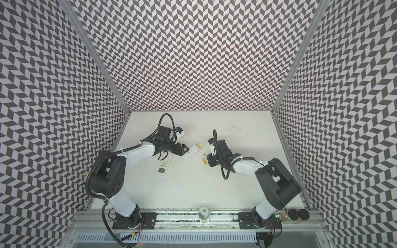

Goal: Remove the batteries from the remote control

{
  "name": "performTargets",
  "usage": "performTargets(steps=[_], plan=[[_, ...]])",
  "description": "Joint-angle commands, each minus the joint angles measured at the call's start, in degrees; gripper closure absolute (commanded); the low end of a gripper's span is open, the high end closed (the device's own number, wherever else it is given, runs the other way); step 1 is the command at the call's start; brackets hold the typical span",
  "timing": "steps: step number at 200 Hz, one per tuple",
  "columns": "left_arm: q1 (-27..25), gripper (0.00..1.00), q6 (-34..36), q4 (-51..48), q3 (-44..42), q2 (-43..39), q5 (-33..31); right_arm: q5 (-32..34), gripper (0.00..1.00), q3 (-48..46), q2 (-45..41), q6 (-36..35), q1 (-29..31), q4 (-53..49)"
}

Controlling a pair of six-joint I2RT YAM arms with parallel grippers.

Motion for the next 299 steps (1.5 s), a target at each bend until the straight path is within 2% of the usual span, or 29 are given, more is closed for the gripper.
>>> performTargets(steps=[1,20,55,85,108,160,197,222,245,270,299], plan=[[-0.2,0.16,0.1,-1.8,2.3,2.5,4.0,1.3,1.00,2.4,2.7,-0.1,0.2,2.5],[-0.4,0.16,0.6,-3.0,4.0,5.1,6.6,1.1,1.00,4.6,5.7,-0.5,0.1,3.0],[-0.8,0.16,0.3,-4.7,5.5,7.7,4.9,0.2,1.00,10.0,11.0,-1.1,-0.3,2.9],[-1.2,0.16,-1.8,-3.2,3.5,7.9,5.6,-0.3,1.00,14.2,13.9,-2.2,-0.4,3.4],[-2.1,0.16,-3.6,-2.3,1.9,7.4,10.1,-2.7,1.00,18.2,16.7,-3.5,-0.4,1.9],[-4.5,0.17,-10.0,2.3,-1.3,7.3,18.6,-9.7,1.00,21.1,19.5,-6.6,-0.2,2.5],[-3.5,0.14,-7.9,2.4,-4.6,0.3,15.7,-4.7,1.00,21.8,16.7,-6.9,-1.1,0.1],[-0.5,0.12,-5.6,3.0,-6.8,-5.5,13.7,-2.1,1.00,20.6,11.8,-6.9,-2.5,0.2],[2.9,0.12,-2.6,1.0,-4.2,-7.4,11.0,-1.9,1.00,20.7,9.1,-6.1,-2.6,-1.9],[6.2,0.13,-2.1,0.7,-0.2,-4.9,8.4,-6.3,1.00,20.0,7.3,-3.4,-1.8,-2.8],[7.1,0.17,-1.3,-6.4,9.7,4.5,9.7,-7.0,1.00,19.8,6.0,-2.4,0.7,-5.9]])
